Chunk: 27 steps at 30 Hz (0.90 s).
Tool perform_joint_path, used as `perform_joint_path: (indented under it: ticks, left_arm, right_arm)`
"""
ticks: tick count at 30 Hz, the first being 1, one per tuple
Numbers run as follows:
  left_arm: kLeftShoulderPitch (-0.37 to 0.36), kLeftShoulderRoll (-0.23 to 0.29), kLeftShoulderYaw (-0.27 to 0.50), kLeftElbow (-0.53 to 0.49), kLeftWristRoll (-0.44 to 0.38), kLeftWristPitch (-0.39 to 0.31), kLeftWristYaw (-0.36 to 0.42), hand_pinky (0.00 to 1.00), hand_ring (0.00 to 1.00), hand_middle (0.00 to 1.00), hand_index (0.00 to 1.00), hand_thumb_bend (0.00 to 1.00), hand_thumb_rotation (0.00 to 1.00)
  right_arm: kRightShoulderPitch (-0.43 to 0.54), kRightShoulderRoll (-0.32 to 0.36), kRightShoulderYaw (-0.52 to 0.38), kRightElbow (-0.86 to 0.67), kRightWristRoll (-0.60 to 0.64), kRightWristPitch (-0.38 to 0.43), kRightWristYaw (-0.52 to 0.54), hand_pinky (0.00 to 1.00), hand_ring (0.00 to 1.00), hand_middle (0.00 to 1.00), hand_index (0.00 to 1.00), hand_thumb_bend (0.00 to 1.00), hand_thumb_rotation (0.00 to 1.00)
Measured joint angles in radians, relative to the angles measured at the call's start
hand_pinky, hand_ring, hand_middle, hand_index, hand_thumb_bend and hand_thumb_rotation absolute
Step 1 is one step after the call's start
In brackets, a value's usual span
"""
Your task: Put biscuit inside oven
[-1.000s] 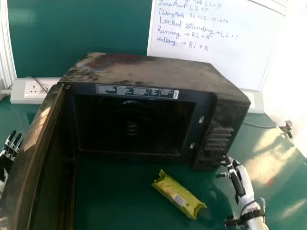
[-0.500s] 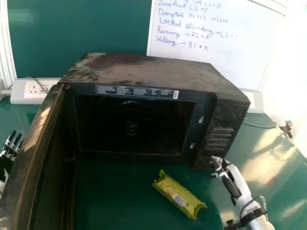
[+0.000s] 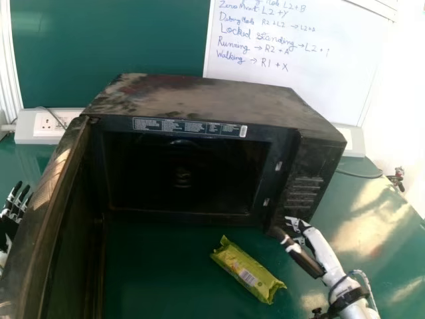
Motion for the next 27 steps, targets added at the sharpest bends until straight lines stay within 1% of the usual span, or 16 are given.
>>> perform_joint_path:
  ticks: [1, 5, 6, 7, 10, 12, 14, 15, 17, 21, 24, 25, 27]
  left_arm:
    - [0.000, 0.000, 0.000, 0.001, 0.000, 0.000, 0.000, 0.71, 0.74, 0.80, 0.90, 0.12, 0.00]
    - [0.000, 0.000, 0.000, 0.001, 0.000, 0.000, 0.000, 0.72, 0.74, 0.80, 0.91, 0.12, 0.00]
    - [0.000, 0.000, 0.000, 0.001, 0.000, 0.000, 0.000, 0.71, 0.74, 0.80, 0.90, 0.12, 0.00]
    - [0.000, 0.000, 0.000, 0.001, 0.000, 0.000, 0.000, 0.70, 0.73, 0.80, 0.90, 0.12, 0.00]
    - [0.000, 0.000, 0.000, 0.001, 0.000, 0.000, 0.000, 0.70, 0.73, 0.79, 0.89, 0.13, 0.00]
    - [0.000, 0.000, 0.000, 0.001, 0.000, 0.000, 0.000, 0.71, 0.73, 0.80, 0.89, 0.13, 0.00]
    - [0.000, 0.000, 0.000, 0.001, 0.000, 0.000, 0.000, 0.70, 0.73, 0.80, 0.90, 0.13, 0.00]
    - [0.000, 0.000, 0.000, 0.001, 0.000, 0.000, 0.000, 0.70, 0.73, 0.80, 0.90, 0.13, 0.00]
    - [0.000, 0.000, 0.000, 0.001, 0.000, 0.000, 0.000, 0.71, 0.74, 0.80, 0.90, 0.13, 0.00]
    - [0.000, 0.000, 0.000, -0.001, 0.000, 0.000, 0.001, 0.71, 0.73, 0.80, 0.90, 0.12, 0.00]
    - [0.000, -0.001, 0.000, -0.003, 0.000, 0.000, 0.002, 0.69, 0.73, 0.79, 0.90, 0.13, 0.00]
    - [0.000, -0.002, 0.000, -0.005, 0.000, 0.000, 0.004, 0.71, 0.73, 0.80, 0.90, 0.13, 0.00]
    - [0.000, -0.002, 0.000, -0.005, 0.001, 0.000, 0.005, 0.72, 0.74, 0.80, 0.90, 0.12, 0.00]
  right_arm:
    - [0.002, -0.001, 0.005, -0.014, -0.020, 0.012, 0.000, 0.72, 0.82, 0.86, 0.92, 0.89, 0.32]
    - [0.019, -0.002, 0.027, -0.078, -0.090, 0.080, 0.001, 0.72, 0.86, 0.89, 0.96, 0.91, 0.28]
    - [0.020, -0.001, 0.032, -0.093, -0.101, 0.099, 0.003, 0.73, 0.86, 0.90, 0.96, 0.91, 0.25]
    - [0.021, -0.001, 0.037, -0.108, -0.113, 0.116, 0.004, 0.72, 0.86, 0.90, 0.97, 0.92, 0.24]
    - [0.024, -0.002, 0.054, -0.155, -0.146, 0.160, 0.011, 0.73, 0.85, 0.90, 0.99, 0.93, 0.26]
    - [0.026, -0.004, 0.069, -0.180, -0.173, 0.183, 0.020, 0.77, 0.86, 0.90, 0.99, 0.94, 0.27]
    - [0.028, -0.008, 0.082, -0.203, -0.197, 0.207, 0.035, 0.78, 0.87, 0.91, 0.99, 0.95, 0.27]
    - [0.028, -0.010, 0.090, -0.211, -0.213, 0.216, 0.041, 0.78, 0.87, 0.91, 0.98, 0.96, 0.28]
    - [0.028, -0.013, 0.108, -0.227, -0.246, 0.231, 0.049, 0.78, 0.87, 0.91, 0.97, 0.98, 0.29]
    - [0.028, -0.018, 0.133, -0.249, -0.288, 0.247, 0.066, 0.80, 0.89, 0.92, 0.96, 0.98, 0.29]
    - [0.028, -0.024, 0.149, -0.255, -0.305, 0.248, 0.081, 0.79, 0.90, 0.93, 0.95, 0.99, 0.31]
    - [0.028, -0.025, 0.153, -0.259, -0.312, 0.248, 0.082, 0.79, 0.90, 0.93, 0.95, 0.99, 0.31]
    - [0.028, -0.029, 0.160, -0.270, -0.332, 0.248, 0.084, 0.80, 0.90, 0.93, 0.94, 1.00, 0.32]
